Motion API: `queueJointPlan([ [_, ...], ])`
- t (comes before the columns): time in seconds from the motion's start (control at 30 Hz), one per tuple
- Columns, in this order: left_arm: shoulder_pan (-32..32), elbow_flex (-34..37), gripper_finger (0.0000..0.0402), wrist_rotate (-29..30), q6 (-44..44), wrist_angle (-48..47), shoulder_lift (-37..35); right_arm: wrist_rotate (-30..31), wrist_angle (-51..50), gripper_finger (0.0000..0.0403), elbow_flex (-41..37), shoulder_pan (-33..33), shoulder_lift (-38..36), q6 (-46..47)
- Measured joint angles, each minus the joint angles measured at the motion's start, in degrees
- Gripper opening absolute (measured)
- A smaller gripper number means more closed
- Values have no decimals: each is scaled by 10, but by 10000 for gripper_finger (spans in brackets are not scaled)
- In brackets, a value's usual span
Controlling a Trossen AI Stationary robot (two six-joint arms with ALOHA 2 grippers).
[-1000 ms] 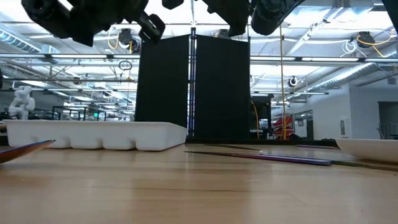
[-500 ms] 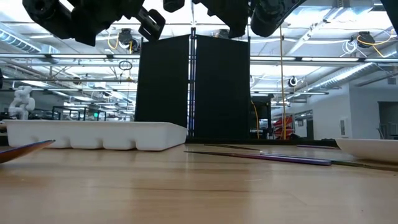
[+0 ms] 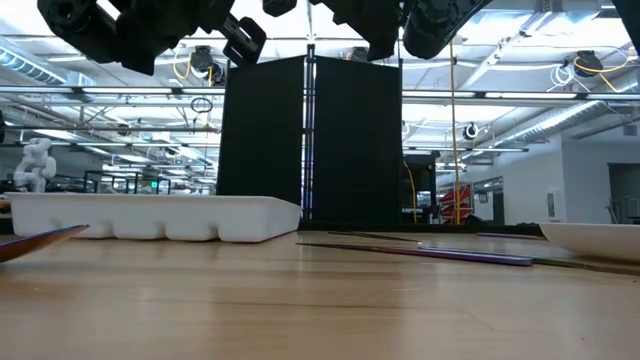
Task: Sort silverware
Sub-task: Put the iridescent fork into the white silverware tray
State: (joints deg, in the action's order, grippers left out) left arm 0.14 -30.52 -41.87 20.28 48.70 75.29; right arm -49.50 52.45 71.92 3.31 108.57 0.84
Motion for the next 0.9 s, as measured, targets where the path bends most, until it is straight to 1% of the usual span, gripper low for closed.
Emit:
queueJointPlan([
  [0.17, 2, 0, 6, 2, 15, -2, 0, 1, 0, 4, -1, 0, 0, 0],
  [0.27, 11, 0, 18, 4, 15, -9, 0, 2, 0, 3, -1, 0, 0, 0],
  [0.5, 33, 0, 92, -7, 1, -14, 0, 20, 0, 1, -1, 0, 0, 15],
  [0.6, 51, 0, 124, -34, 0, -15, -8, 21, 0, 1, -1, 0, 0, 16],
  [0.7, 75, 0, 148, -65, 1, -33, -28, 21, -3, 1, -1, 0, -3, 20],
  [0.8, 102, 0, 160, -96, 1, -78, -58, 30, -6, 1, -1, -1, -12, 22],
  [0.9, 132, 0, 161, -113, -27, -164, -98, 41, -6, 0, -1, 0, -25, 32],
])
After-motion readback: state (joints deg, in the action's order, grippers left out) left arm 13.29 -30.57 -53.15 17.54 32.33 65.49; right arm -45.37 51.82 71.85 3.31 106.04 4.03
